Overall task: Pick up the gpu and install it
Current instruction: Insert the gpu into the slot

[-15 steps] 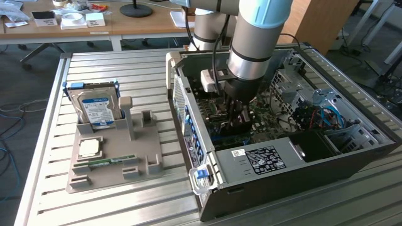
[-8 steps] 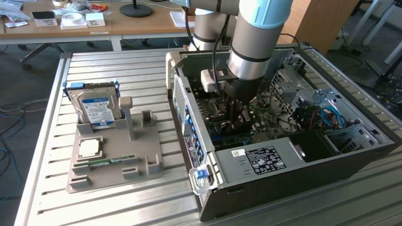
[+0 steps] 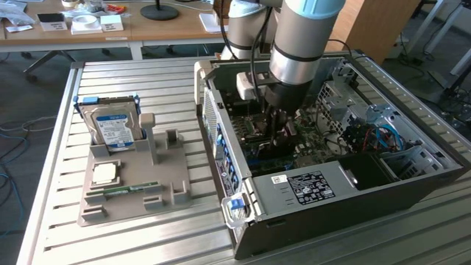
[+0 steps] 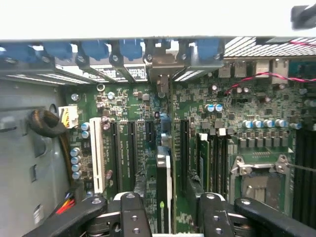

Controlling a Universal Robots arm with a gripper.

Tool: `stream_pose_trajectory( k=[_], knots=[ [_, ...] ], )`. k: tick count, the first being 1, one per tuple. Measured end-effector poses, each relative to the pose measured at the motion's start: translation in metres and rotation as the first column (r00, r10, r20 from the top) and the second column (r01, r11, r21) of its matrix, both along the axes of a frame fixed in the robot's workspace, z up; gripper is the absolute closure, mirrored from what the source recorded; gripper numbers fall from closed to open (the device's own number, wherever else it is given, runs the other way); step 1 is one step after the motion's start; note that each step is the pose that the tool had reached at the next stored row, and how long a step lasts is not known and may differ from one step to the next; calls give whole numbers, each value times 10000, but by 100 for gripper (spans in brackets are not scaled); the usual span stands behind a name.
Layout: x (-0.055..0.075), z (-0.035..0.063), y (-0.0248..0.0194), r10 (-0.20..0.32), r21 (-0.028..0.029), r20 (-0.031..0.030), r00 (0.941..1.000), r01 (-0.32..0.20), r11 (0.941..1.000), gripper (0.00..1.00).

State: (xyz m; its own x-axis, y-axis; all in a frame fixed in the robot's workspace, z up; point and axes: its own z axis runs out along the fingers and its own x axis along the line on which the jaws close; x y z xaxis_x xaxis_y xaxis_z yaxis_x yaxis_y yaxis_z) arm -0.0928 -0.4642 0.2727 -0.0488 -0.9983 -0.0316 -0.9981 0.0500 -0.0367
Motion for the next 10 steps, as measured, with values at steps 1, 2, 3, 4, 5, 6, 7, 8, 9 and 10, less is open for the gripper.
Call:
stream_pose_trajectory(
  k=[1,2,3,4,5,6,7,8,9,10],
  knots=[
    [0,40,0,0,1,1,10000,0,10000,55],
    [0,78,0,0,1,1,10000,0,10000,55],
    [0,116,0,0,0,0,10000,0,10000,55],
    [0,153,0,0,1,1,10000,0,10000,55],
    [0,189,0,0,0,1,10000,0,10000,55],
    [0,224,0,0,-1,0,10000,0,10000,55],
    [0,258,0,0,1,1,10000,0,10000,55],
    [0,290,0,0,1,1,10000,0,10000,55],
    [0,319,0,0,0,0,10000,0,10000,55],
    [0,337,0,1,2,1,10000,-1,10000,55]
  ],
)
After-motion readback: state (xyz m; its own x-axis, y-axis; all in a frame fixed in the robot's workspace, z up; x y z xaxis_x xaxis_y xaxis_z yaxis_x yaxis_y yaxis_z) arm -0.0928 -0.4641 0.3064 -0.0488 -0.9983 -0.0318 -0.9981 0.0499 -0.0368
